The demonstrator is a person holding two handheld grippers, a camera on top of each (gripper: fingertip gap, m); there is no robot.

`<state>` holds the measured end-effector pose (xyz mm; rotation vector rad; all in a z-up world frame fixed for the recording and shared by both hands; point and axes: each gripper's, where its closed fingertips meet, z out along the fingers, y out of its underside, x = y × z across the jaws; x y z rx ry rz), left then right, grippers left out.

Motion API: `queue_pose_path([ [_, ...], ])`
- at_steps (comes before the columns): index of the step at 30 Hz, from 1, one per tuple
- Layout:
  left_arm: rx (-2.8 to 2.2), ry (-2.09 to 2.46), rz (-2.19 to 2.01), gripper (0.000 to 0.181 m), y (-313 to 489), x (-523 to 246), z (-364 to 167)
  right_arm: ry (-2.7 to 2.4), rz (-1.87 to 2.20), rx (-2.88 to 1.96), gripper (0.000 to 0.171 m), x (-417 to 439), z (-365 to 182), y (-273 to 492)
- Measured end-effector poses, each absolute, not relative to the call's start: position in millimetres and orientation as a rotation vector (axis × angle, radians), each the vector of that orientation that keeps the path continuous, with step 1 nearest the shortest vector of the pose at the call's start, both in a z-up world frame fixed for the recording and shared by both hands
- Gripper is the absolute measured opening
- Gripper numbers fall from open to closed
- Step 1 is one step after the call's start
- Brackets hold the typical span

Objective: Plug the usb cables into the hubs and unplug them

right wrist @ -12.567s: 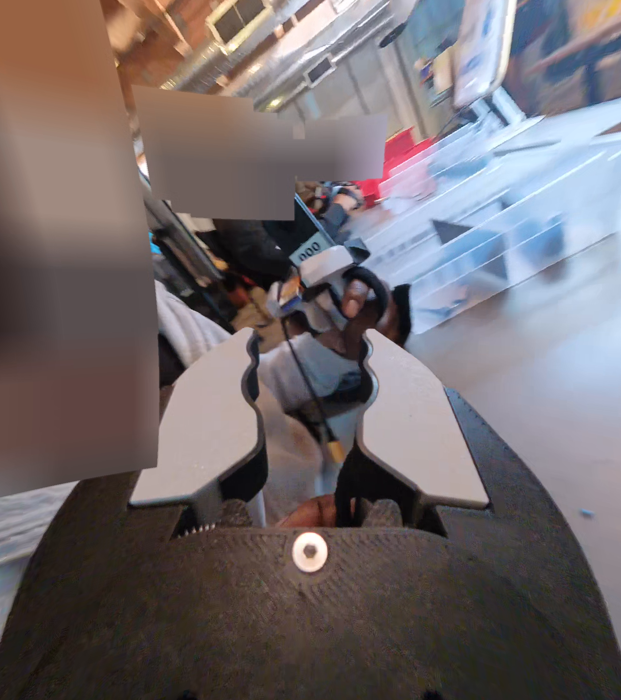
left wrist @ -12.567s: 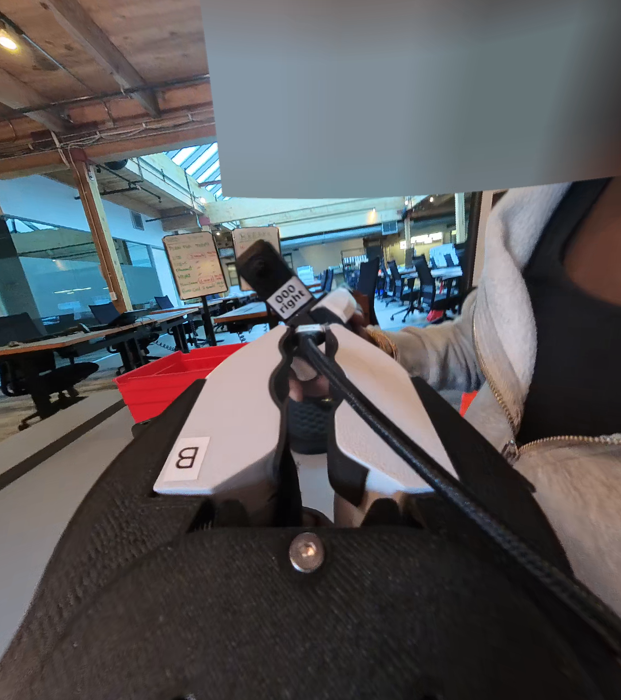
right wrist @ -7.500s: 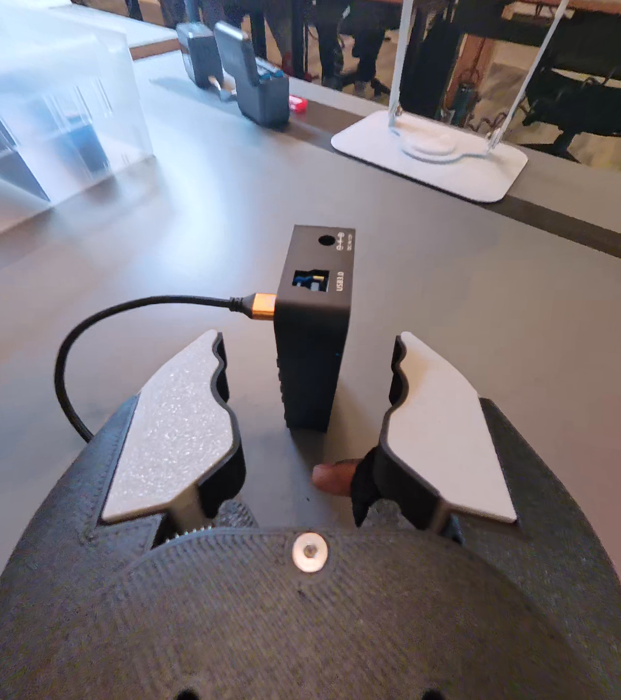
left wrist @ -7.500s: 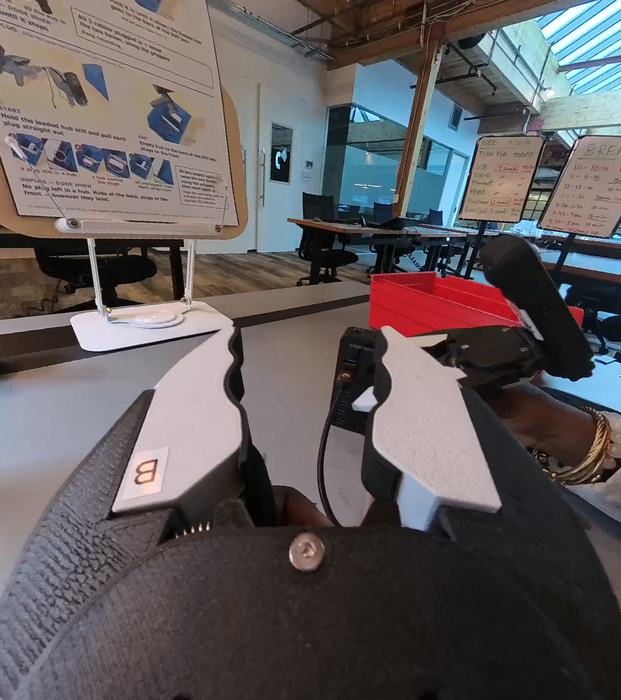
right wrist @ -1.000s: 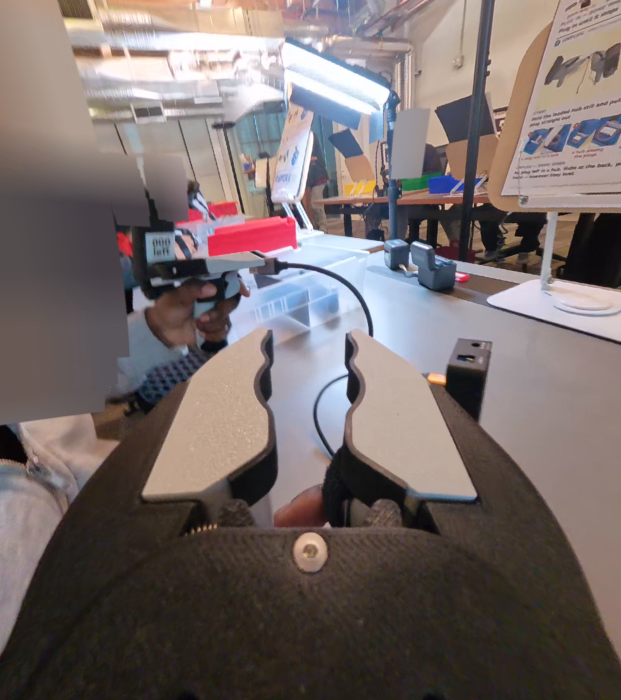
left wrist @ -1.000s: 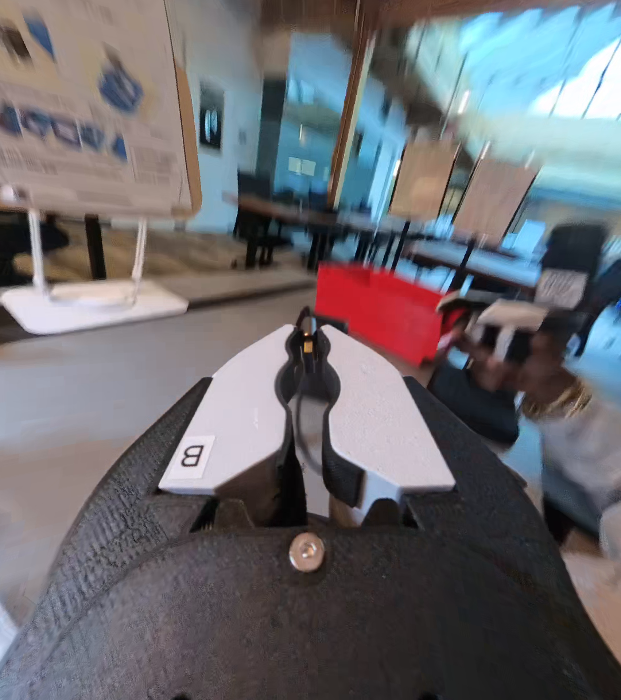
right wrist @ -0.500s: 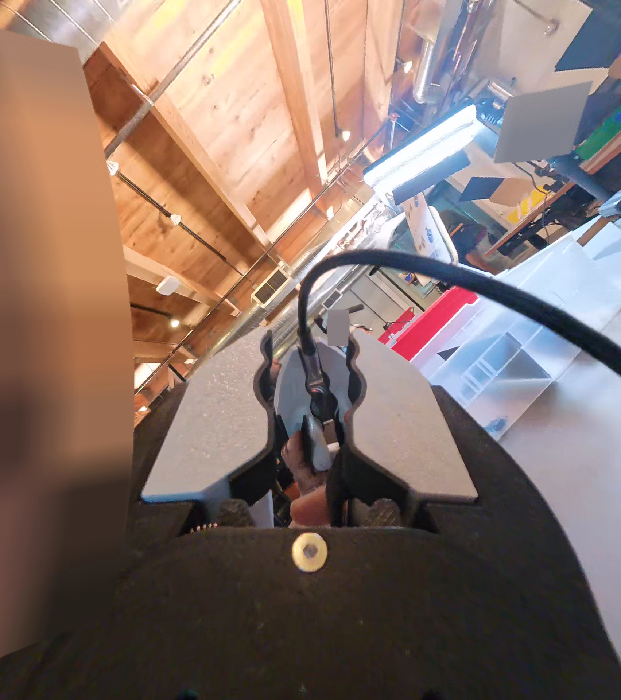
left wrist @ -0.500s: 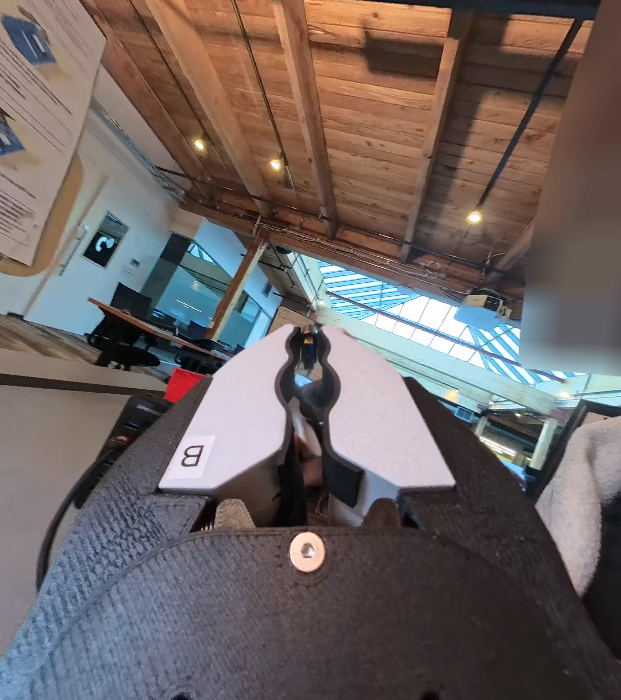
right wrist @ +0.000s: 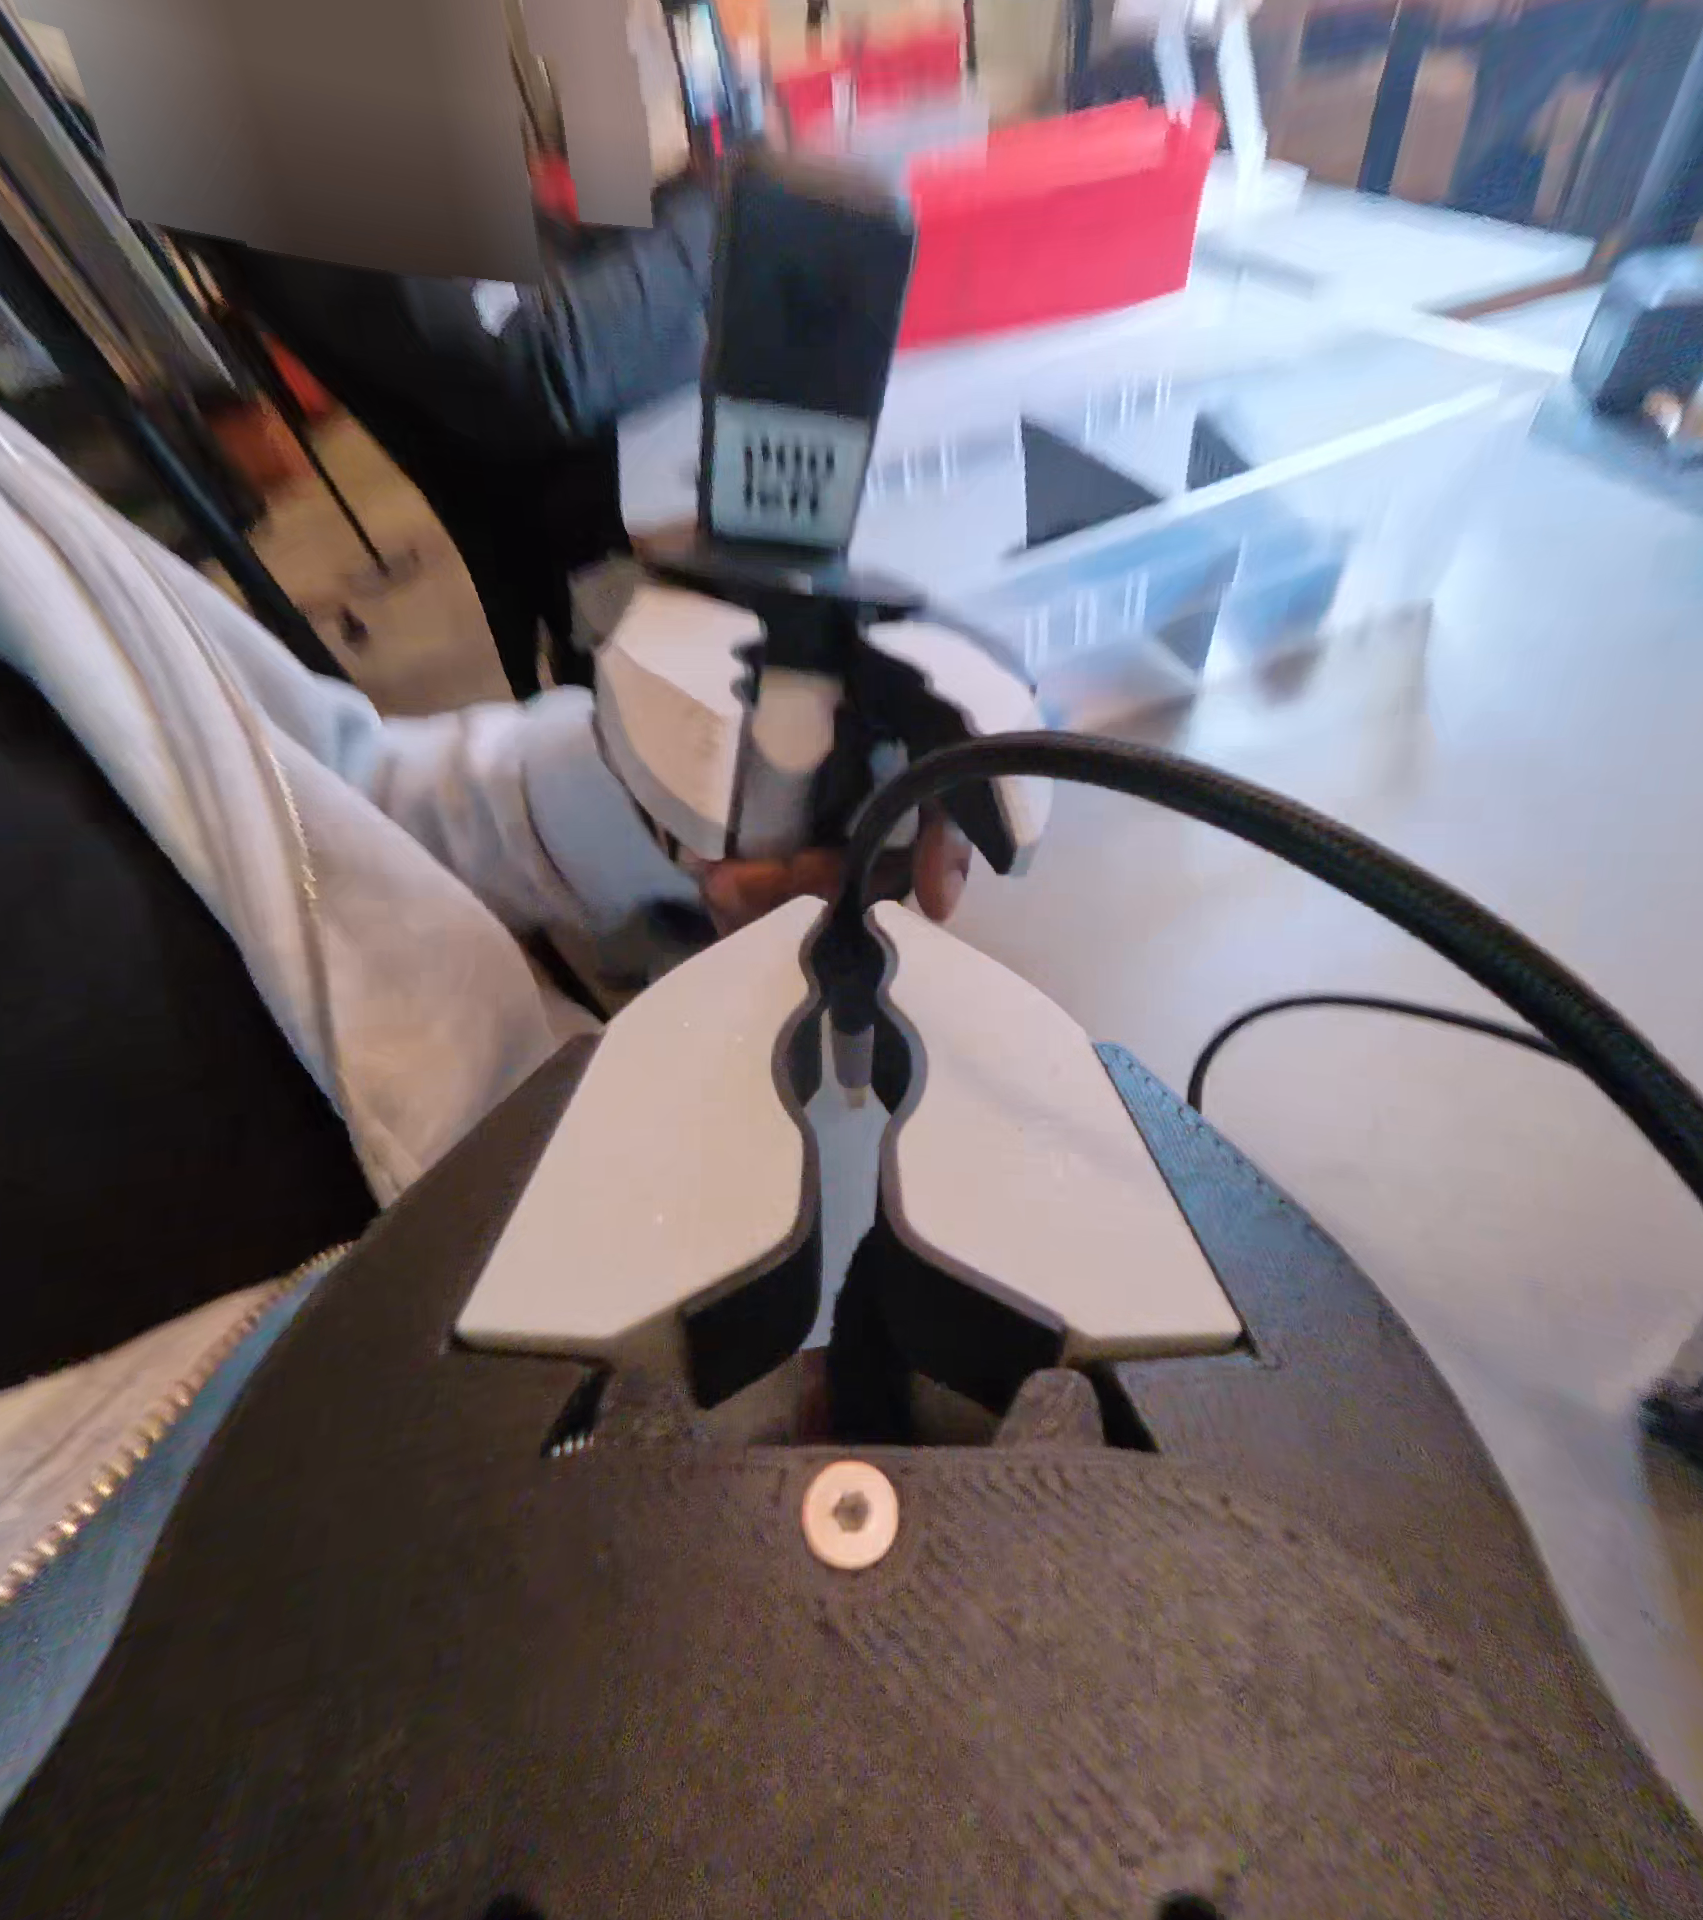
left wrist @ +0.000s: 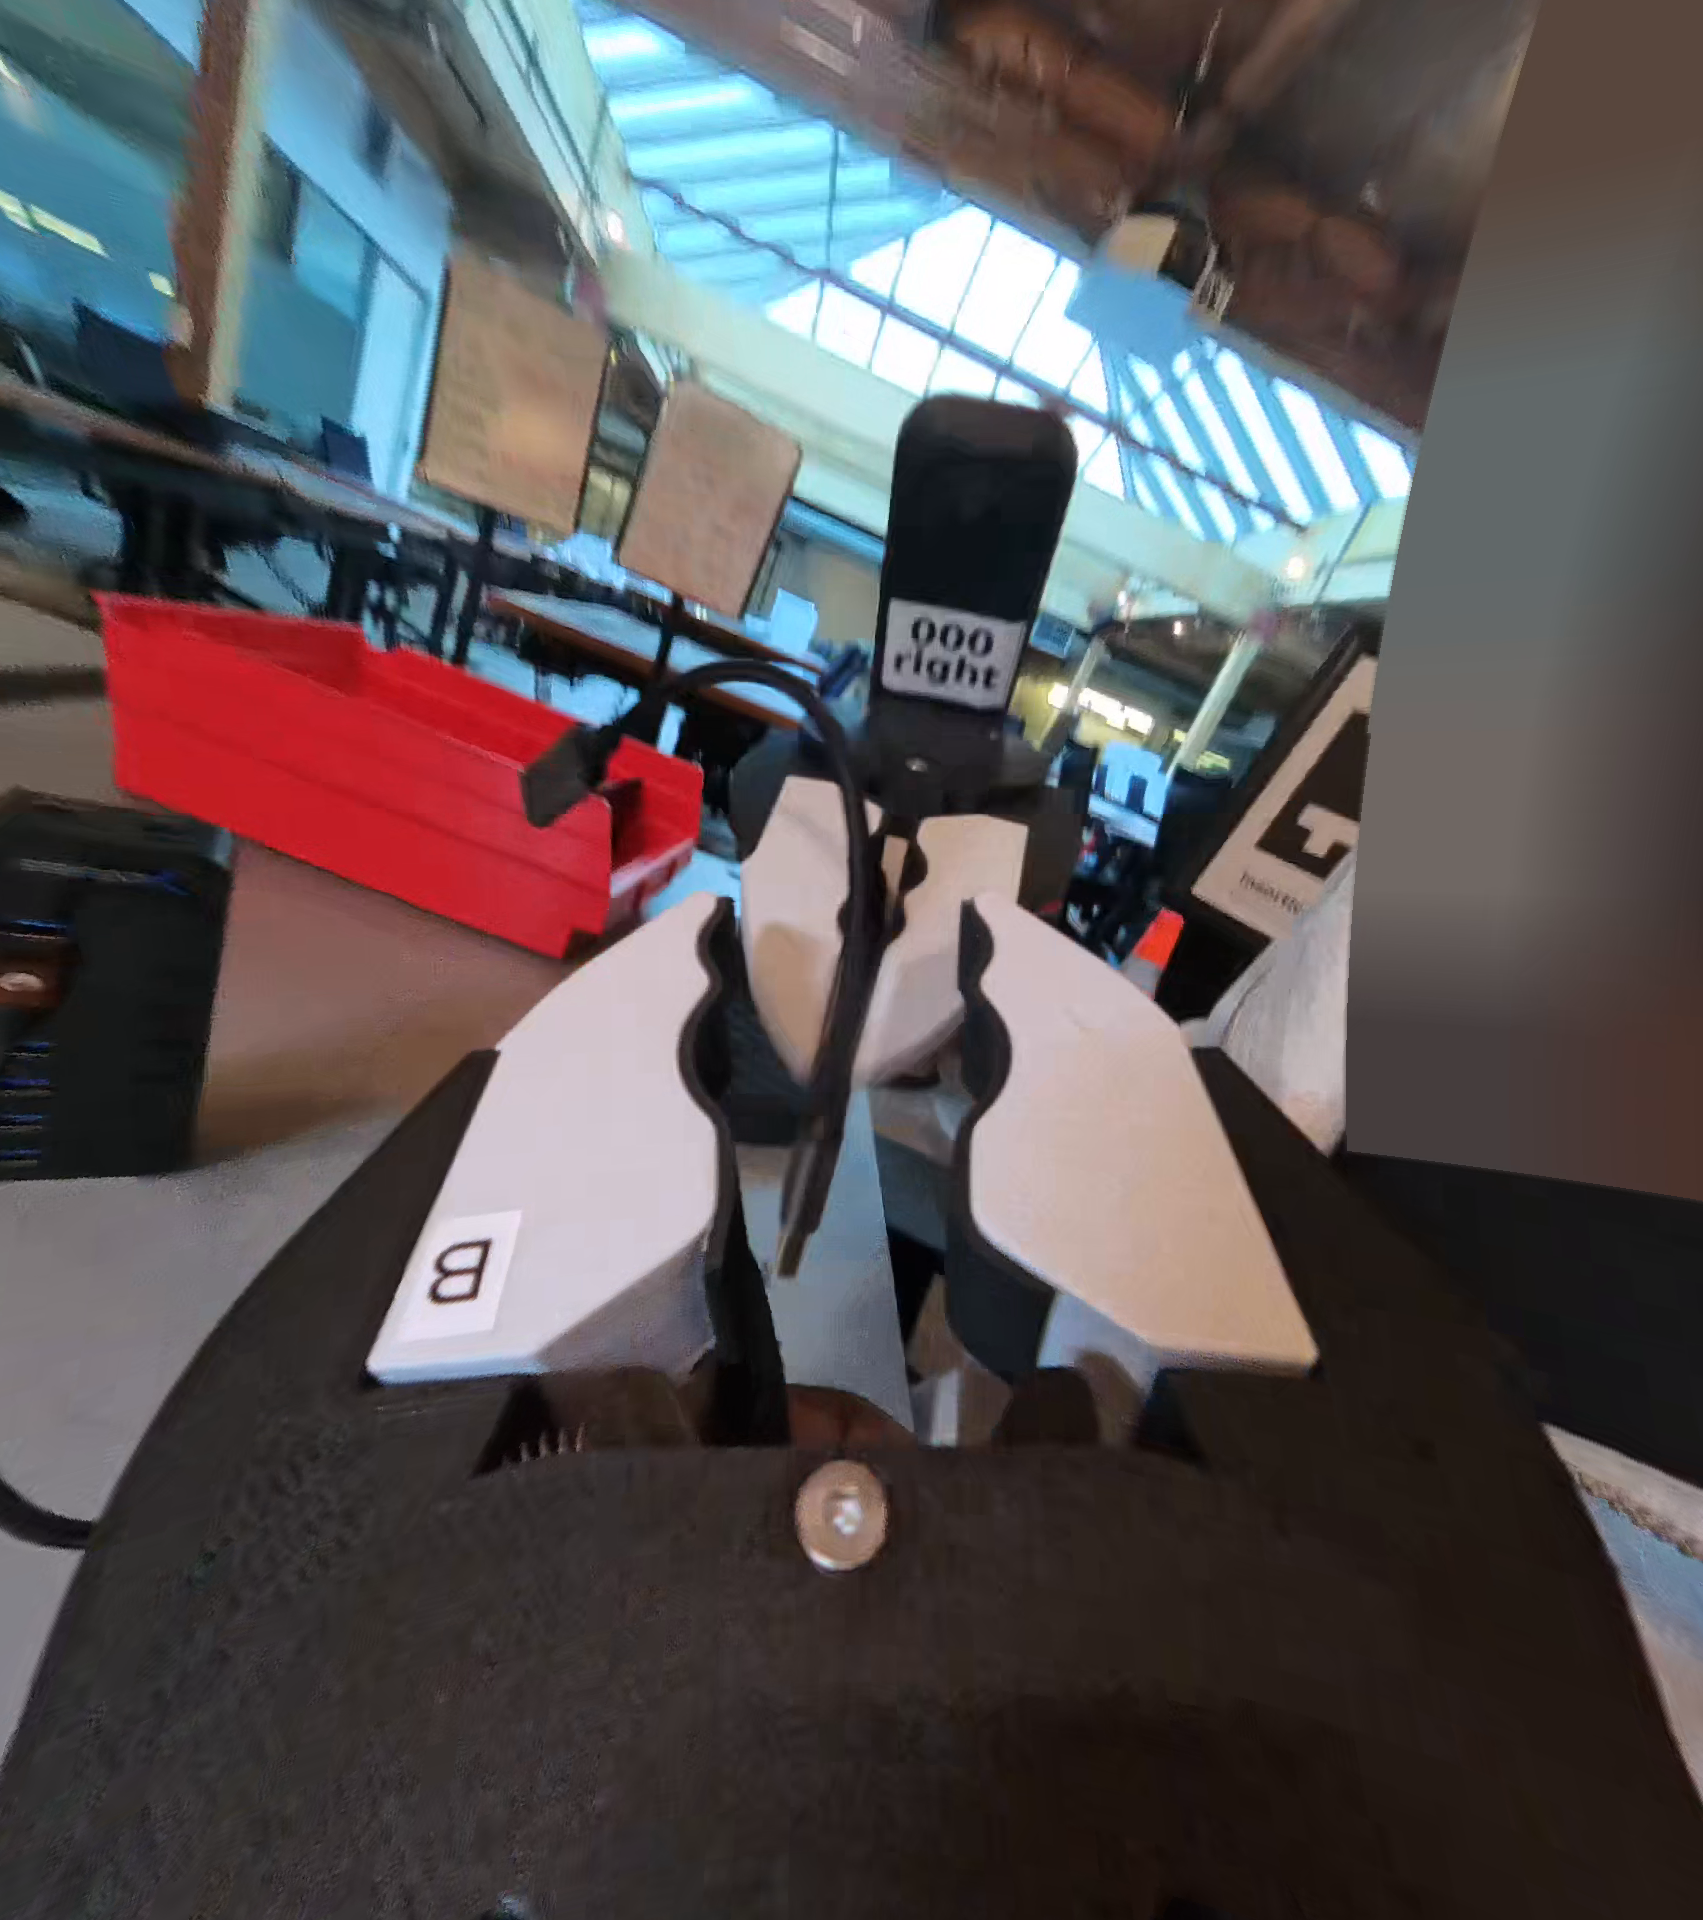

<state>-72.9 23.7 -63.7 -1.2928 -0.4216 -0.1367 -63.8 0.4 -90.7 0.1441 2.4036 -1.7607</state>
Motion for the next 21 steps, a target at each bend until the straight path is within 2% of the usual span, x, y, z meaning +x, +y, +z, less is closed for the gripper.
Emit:
queue_pose_path([
  [1,-1.329,-0.443,-0.132,0.038,29.1,-73.8,-67.1,2.476,-1.683,0.110,0.003,-61.3,-99.5,0.1],
  [4,-1.386,-0.443,-0.120,0.005,42.5,-72.4,-74.2,2.598,-1.561,0.054,0.004,-58.0,-113.0,-1.1],
  [8,-1.128,-0.555,-0.057,0.003,23.8,-90.3,-48.2,2.554,-1.847,0.102,0.006,-73.0,-89.7,-1.8],
  [10,-0.922,-0.590,-0.041,0.004,2.0,-96.8,-27.5,2.468,-2.136,0.156,0.029,-81.3,-67.9,1.0],
  [13,-0.690,-0.671,-0.017,0.004,-27.3,-107.1,-12.1,2.423,-2.513,0.228,0.043,-88.9,-55.8,4.6],
  [16,-0.546,-0.737,-0.037,0.004,-43.9,-113.9,-10.3,2.553,-2.730,0.095,0.042,-84.1,-62.0,-7.5],
  [21,-0.457,-0.817,-0.125,0.004,-50.9,-121.9,-18.8,2.879,-2.748,-0.109,0.036,-90.4,-80.9,-21.1],
])
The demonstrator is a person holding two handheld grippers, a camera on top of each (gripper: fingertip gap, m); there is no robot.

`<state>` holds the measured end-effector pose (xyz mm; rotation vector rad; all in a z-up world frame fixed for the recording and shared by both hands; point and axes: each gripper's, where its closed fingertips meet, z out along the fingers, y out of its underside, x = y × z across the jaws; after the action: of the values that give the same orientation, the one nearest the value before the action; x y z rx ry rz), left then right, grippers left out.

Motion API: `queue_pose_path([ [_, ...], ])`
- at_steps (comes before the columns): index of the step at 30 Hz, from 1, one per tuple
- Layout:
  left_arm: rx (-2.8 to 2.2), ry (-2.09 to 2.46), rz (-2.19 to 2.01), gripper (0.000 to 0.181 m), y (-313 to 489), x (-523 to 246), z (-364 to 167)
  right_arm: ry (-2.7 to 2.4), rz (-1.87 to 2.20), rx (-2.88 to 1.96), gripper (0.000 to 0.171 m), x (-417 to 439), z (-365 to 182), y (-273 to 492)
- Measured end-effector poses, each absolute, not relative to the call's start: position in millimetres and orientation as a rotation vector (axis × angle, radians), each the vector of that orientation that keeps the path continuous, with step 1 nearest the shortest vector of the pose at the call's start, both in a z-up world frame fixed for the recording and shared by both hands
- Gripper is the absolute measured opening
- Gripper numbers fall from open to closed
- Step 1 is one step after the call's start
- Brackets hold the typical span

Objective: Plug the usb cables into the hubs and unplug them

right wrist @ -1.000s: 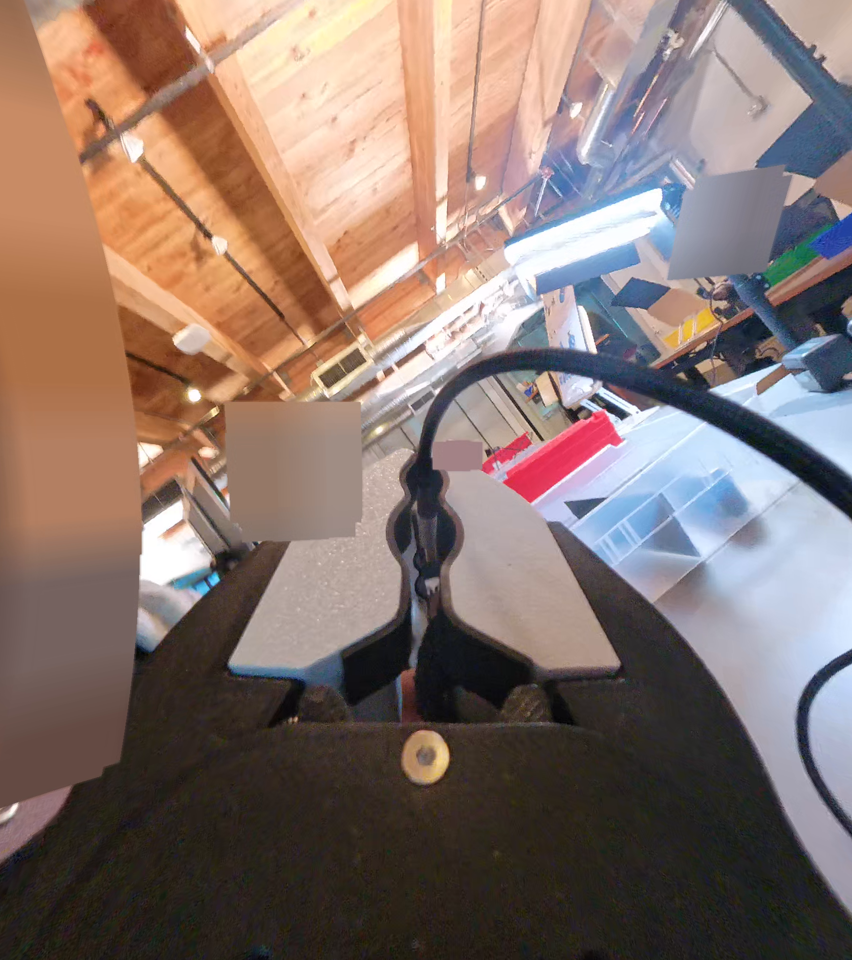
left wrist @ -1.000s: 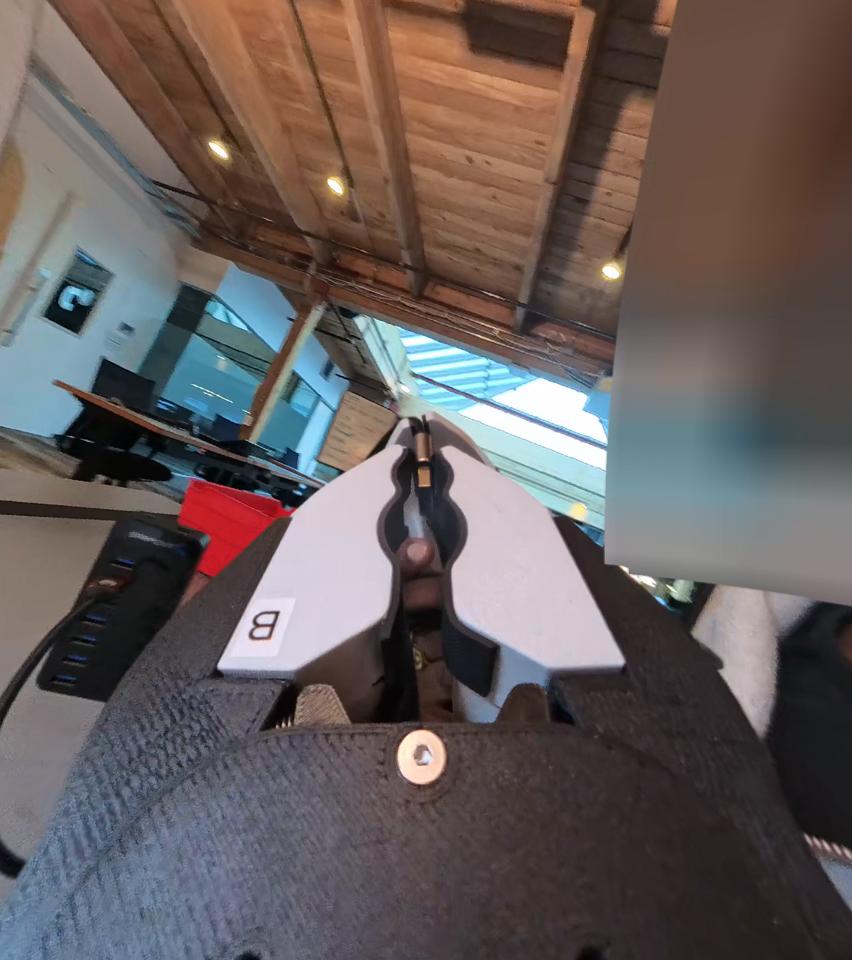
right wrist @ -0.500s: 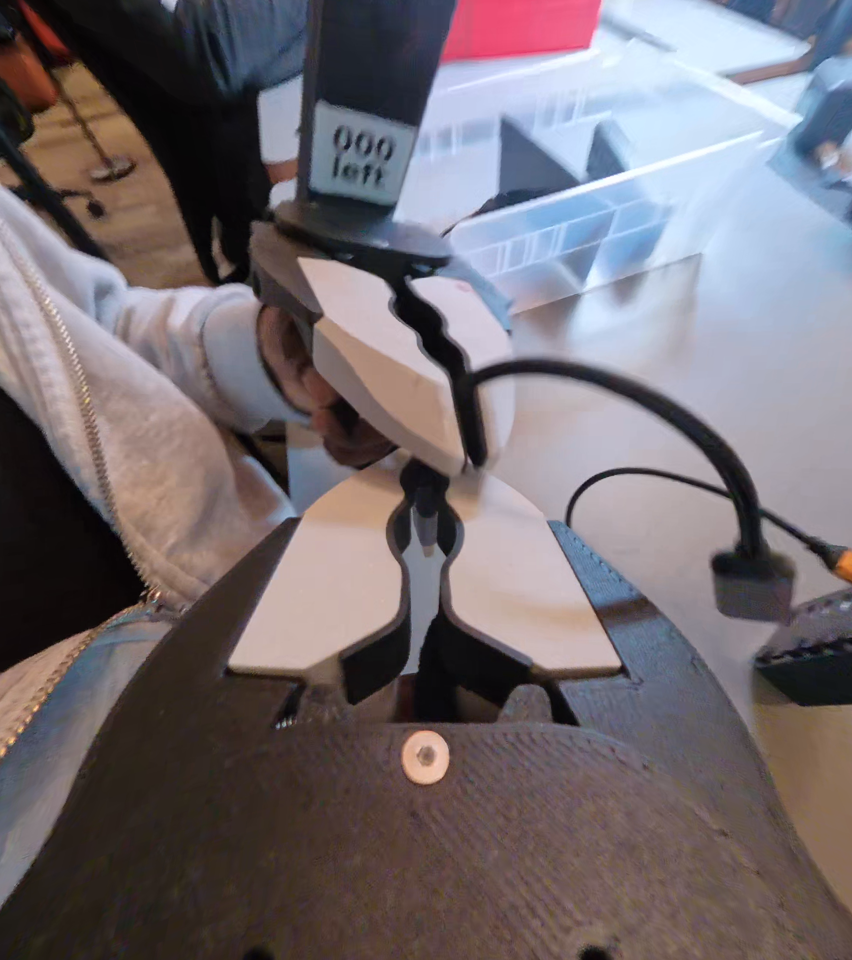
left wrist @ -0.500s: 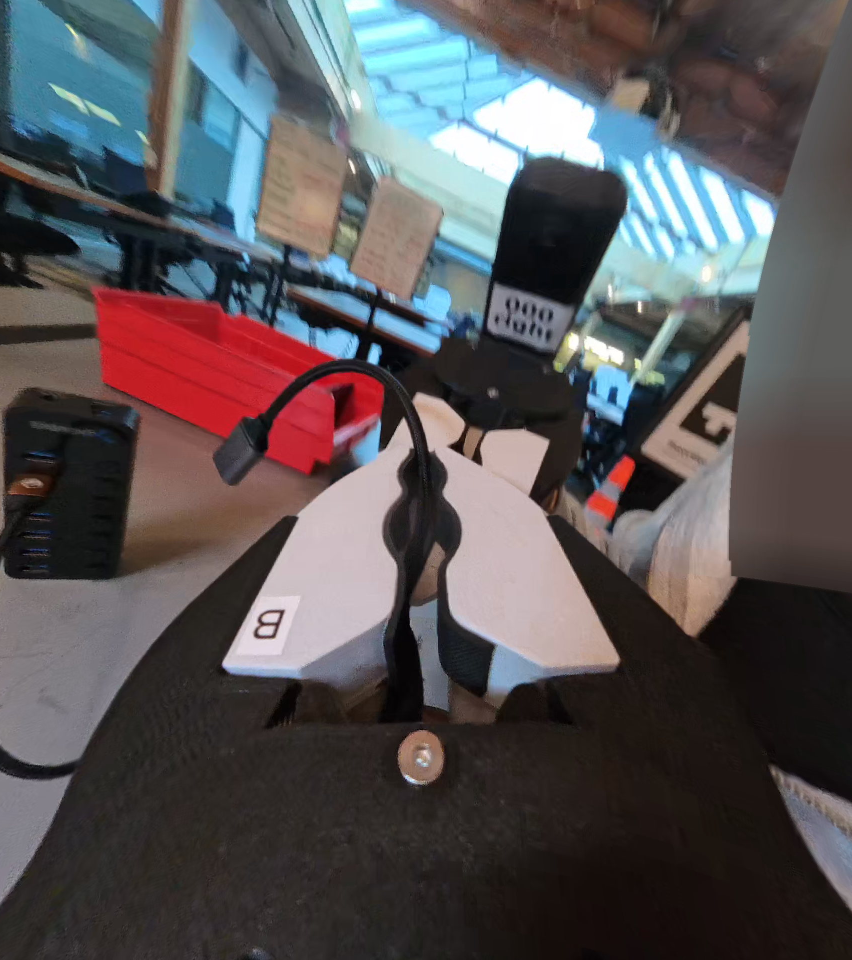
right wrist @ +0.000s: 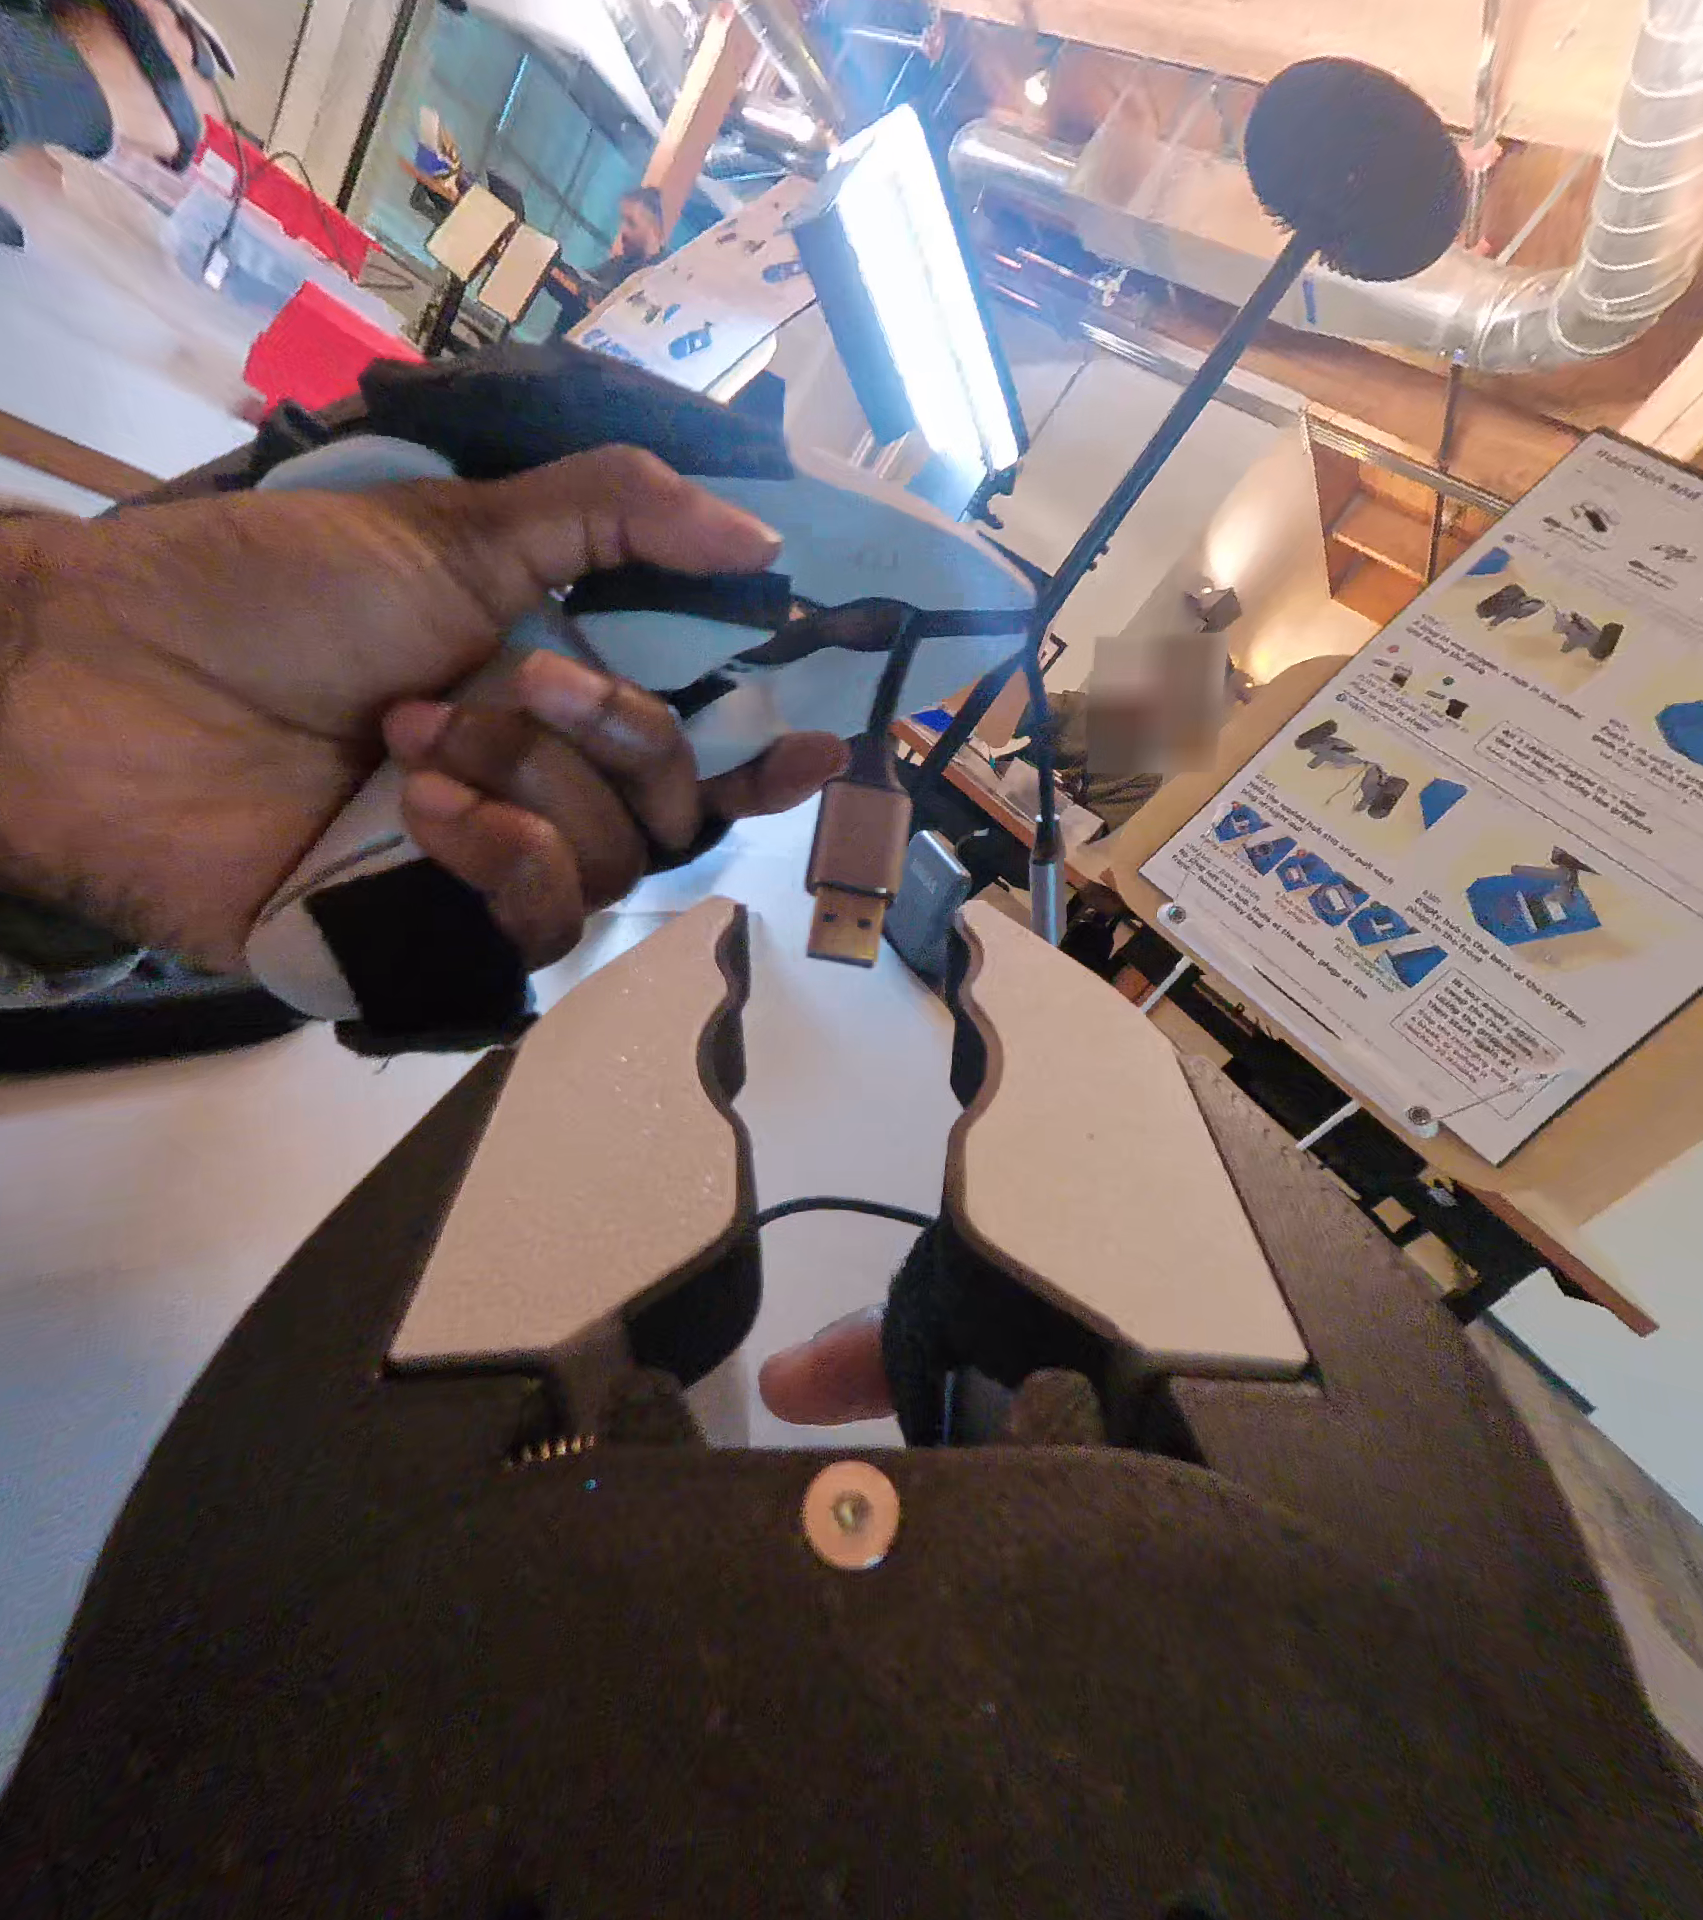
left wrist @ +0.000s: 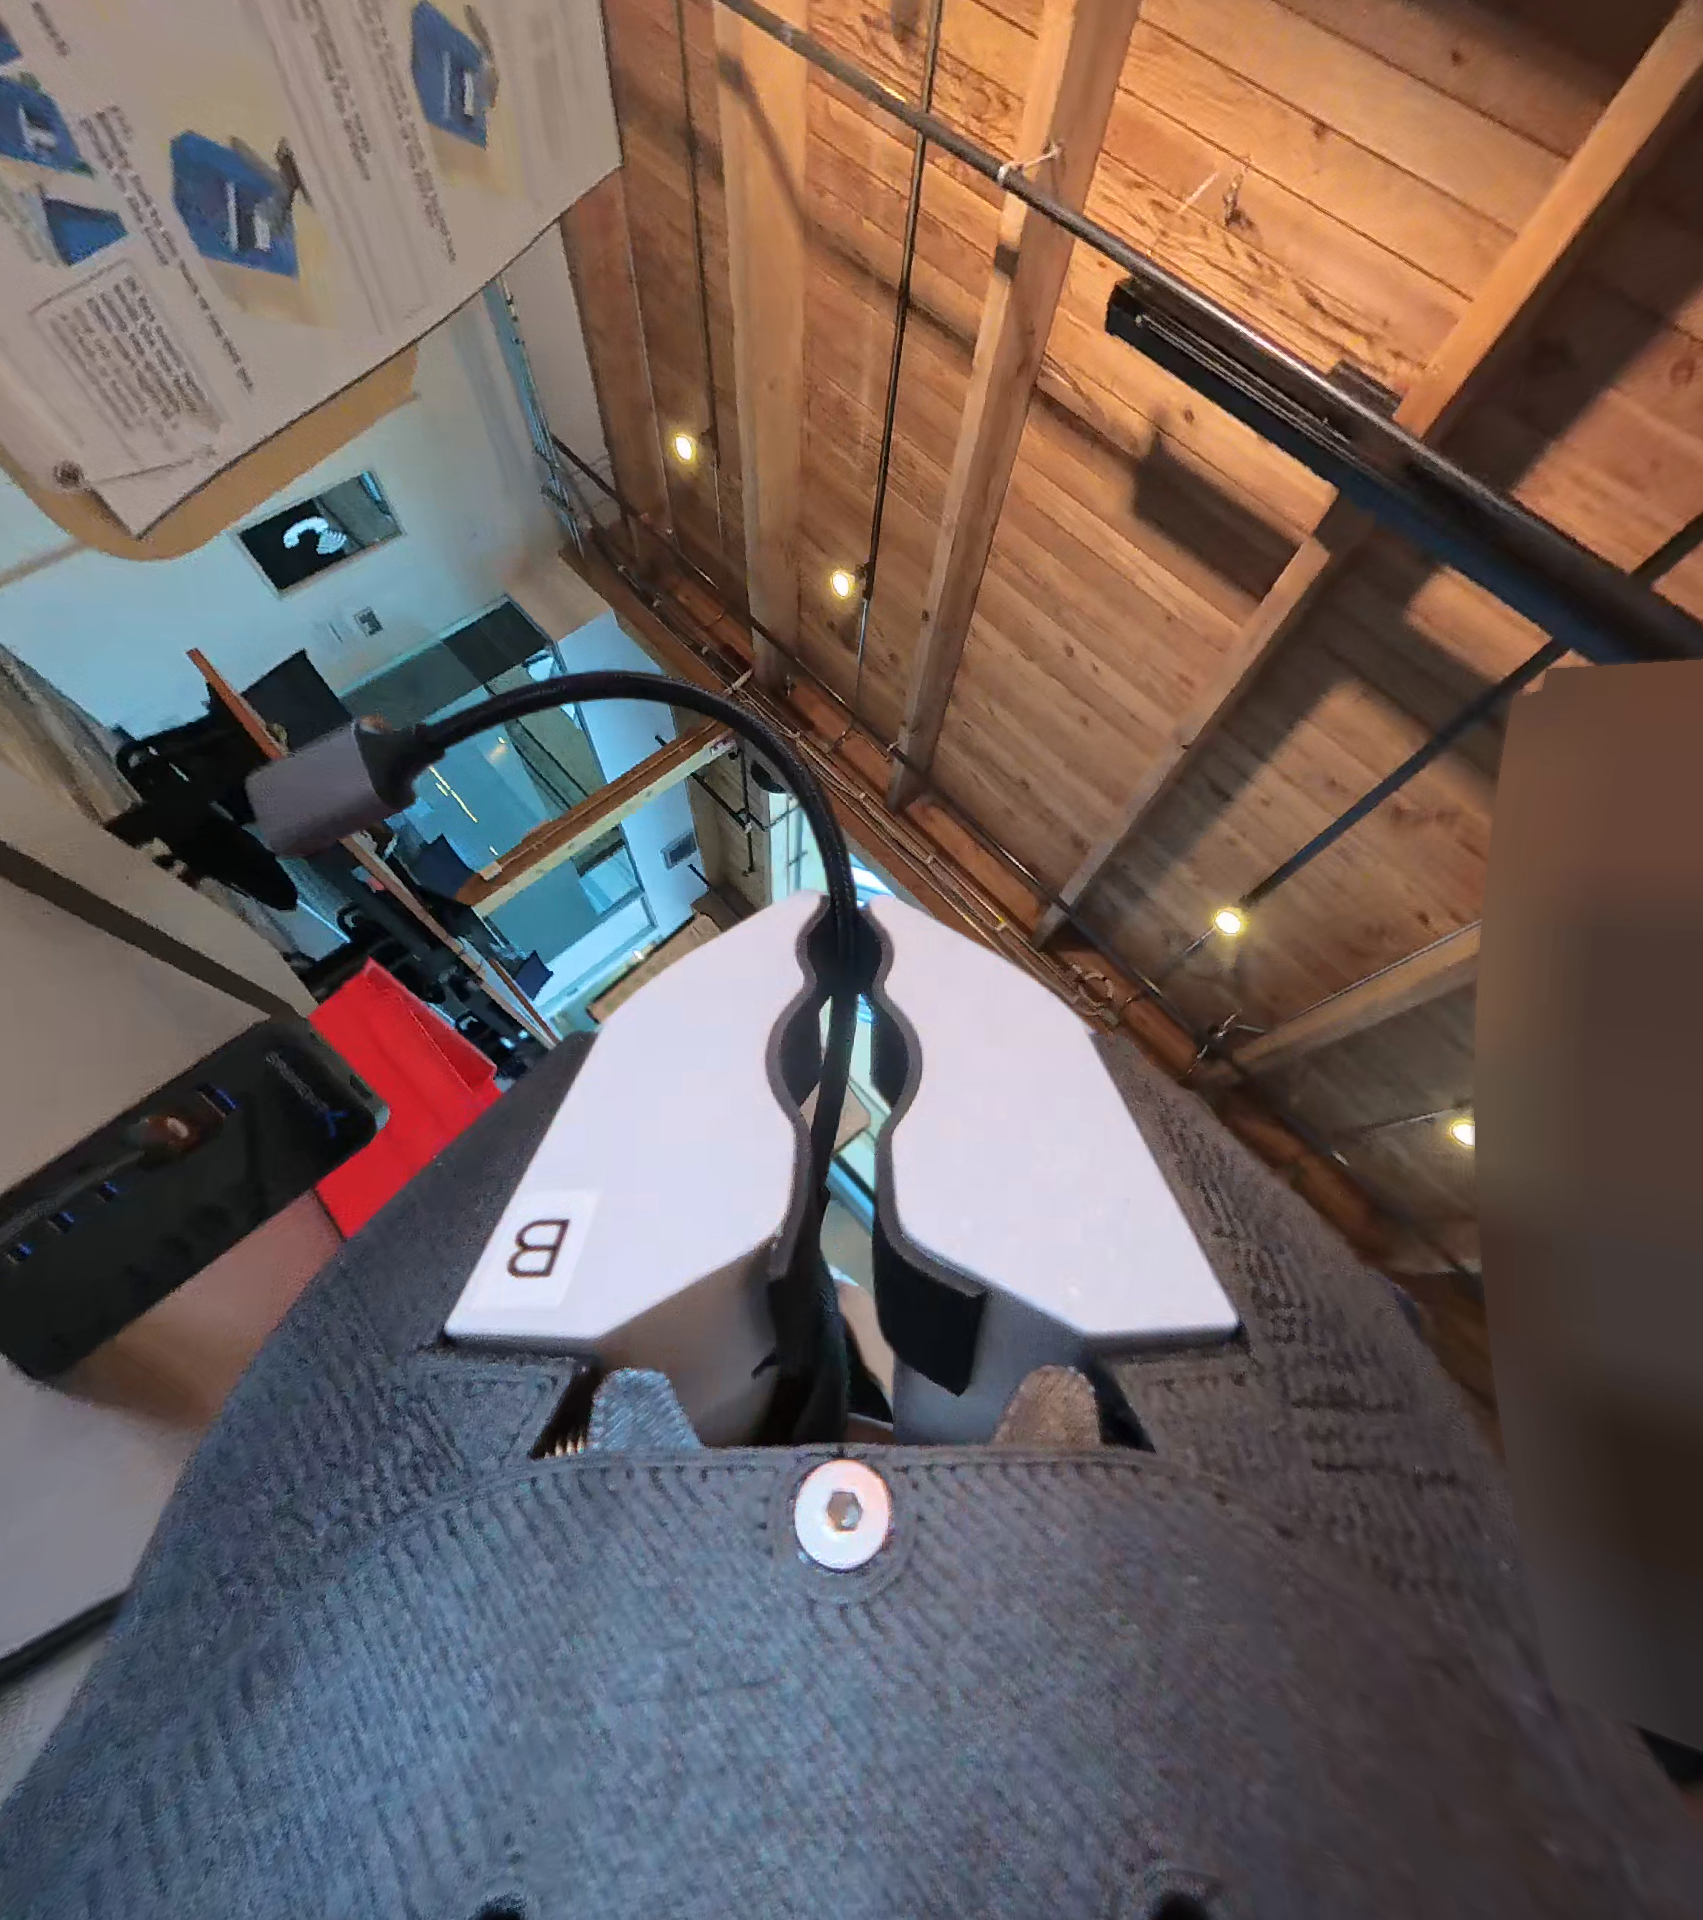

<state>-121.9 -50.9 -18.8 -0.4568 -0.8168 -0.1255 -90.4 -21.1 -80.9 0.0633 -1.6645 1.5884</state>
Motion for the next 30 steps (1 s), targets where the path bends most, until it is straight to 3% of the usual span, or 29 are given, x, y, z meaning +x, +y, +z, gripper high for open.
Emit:
queue_pose_path([
  [5,-0.435,-0.856,-0.204,0.004,-45.8,-126.4,-30.0,-1.652,1.601,0.047,0.018,-93.4,-82.7,-21.6],
  [9,-0.479,-0.782,-0.234,0.004,-39.2,-120.5,-24.1,-1.683,1.671,0.035,0.017,-92.8,-82.0,-18.3],
  [14,-0.835,-0.382,-0.352,0.025,-5.3,-75.4,-19.3,-1.758,2.141,0.008,0.017,-74.9,-58.8,-3.6],
  [19,-1.177,-0.251,-0.005,0.041,14.3,-65.3,-54.6,-1.991,2.459,0.018,0.017,-61.1,-59.0,6.6],
  [30,-1.333,-0.183,0.011,0.029,23.4,-57.8,-75.3,-2.209,2.398,0.053,0.017,-58.4,-74.7,10.4],
])
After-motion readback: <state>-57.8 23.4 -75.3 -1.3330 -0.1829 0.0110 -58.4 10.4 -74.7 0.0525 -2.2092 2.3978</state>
